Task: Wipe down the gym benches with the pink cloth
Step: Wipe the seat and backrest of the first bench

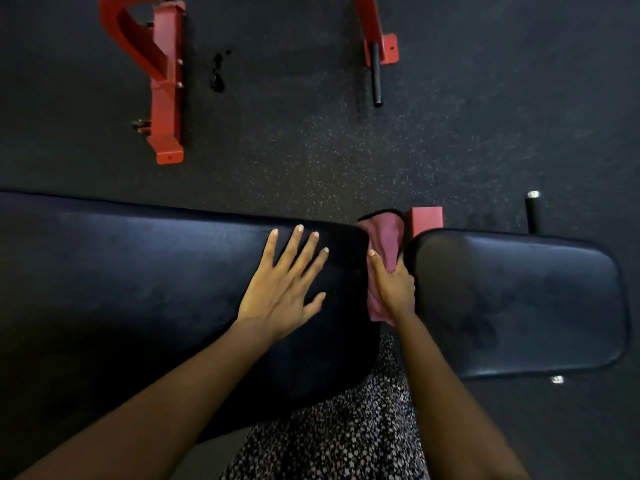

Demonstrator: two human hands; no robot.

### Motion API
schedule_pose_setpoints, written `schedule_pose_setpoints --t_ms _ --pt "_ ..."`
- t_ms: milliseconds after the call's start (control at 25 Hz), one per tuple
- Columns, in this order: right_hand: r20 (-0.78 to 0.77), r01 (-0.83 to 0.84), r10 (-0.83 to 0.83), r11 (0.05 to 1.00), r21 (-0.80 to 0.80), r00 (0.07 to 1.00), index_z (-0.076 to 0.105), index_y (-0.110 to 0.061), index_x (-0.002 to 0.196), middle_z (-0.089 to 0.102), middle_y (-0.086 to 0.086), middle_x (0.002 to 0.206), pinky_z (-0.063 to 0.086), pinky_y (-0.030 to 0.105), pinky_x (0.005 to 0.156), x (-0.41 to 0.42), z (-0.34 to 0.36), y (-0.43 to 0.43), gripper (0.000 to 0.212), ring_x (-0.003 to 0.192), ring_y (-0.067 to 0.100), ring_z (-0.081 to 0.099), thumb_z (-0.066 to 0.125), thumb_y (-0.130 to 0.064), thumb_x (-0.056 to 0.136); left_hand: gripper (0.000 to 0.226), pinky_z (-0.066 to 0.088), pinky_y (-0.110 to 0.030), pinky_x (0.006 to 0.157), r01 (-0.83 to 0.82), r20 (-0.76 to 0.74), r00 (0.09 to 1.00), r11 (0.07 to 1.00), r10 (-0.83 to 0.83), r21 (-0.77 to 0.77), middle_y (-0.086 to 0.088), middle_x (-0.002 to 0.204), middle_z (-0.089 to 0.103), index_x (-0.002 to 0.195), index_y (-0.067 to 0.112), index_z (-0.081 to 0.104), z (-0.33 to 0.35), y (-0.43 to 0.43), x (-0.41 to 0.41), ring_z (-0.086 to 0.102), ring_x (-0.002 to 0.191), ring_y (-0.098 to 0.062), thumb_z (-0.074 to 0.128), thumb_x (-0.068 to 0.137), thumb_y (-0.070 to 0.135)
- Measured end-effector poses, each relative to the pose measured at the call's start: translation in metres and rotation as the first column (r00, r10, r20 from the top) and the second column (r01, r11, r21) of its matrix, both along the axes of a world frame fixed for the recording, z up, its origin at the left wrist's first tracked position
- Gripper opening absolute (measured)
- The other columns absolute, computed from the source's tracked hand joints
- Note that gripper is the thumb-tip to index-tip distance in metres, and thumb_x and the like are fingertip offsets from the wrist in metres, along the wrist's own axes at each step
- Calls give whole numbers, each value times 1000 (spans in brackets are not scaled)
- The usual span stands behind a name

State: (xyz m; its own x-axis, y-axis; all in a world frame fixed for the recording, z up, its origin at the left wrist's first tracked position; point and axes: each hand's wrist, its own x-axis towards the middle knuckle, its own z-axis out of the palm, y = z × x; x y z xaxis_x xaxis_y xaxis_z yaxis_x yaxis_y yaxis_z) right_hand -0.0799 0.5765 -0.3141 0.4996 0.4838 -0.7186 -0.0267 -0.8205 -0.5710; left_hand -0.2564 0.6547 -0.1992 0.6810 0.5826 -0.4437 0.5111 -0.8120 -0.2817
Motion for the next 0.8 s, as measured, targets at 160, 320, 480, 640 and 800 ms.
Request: schedule_pose_setpoints --t_ms 160,320,480,640,800 --pt "29 38 -37 997 -63 999 35 -12 140 50 18 136 38 43 104 -27 4 -51 84 123 36 48 44 -69 80 71 -11 -56 111 4 -19 1000 1000 -5 -6 -9 158 -1 149 20 1 2 -2 1 -8 145 -32 8 88 58" --pt "23 46 -43 987 -156 999 33 -8 141 49 21 135 38 45 103 -43 7 -85 80 122 38 47 46 -63 85 71 -17 -56 109 3 -36 999 1000 -3 -13 -9 158 -8 148 21 -5 5 -3 4 -15 144 -31 10 90 59" --pt "-15 84 -87 989 -124 996 40 -8 136 55 20 130 41 41 100 -53 10 -116 70 118 36 52 53 -55 86 70 -14 -55 111 25 -48 999 1000 -25 1 -7 158 -8 148 22 -6 3 -2 3 -15 144 -31 11 92 60" --pt "10 20 -19 994 -112 1000 46 -11 132 58 20 126 42 39 94 -41 34 -127 60 115 39 53 57 -48 87 65 -11 -49 114 -5 13 1000 996 6 -84 -4 159 -3 149 22 5 10 -6 0 -11 145 -26 17 95 55" --pt "87 -40 42 999 -23 995 53 -12 126 60 17 124 43 35 91 -28 92 -152 51 112 36 56 60 -44 87 59 -6 -43 116 -131 208 956 936 207 -328 -3 158 5 148 20 17 38 -43 -17 -3 146 -24 32 97 45"
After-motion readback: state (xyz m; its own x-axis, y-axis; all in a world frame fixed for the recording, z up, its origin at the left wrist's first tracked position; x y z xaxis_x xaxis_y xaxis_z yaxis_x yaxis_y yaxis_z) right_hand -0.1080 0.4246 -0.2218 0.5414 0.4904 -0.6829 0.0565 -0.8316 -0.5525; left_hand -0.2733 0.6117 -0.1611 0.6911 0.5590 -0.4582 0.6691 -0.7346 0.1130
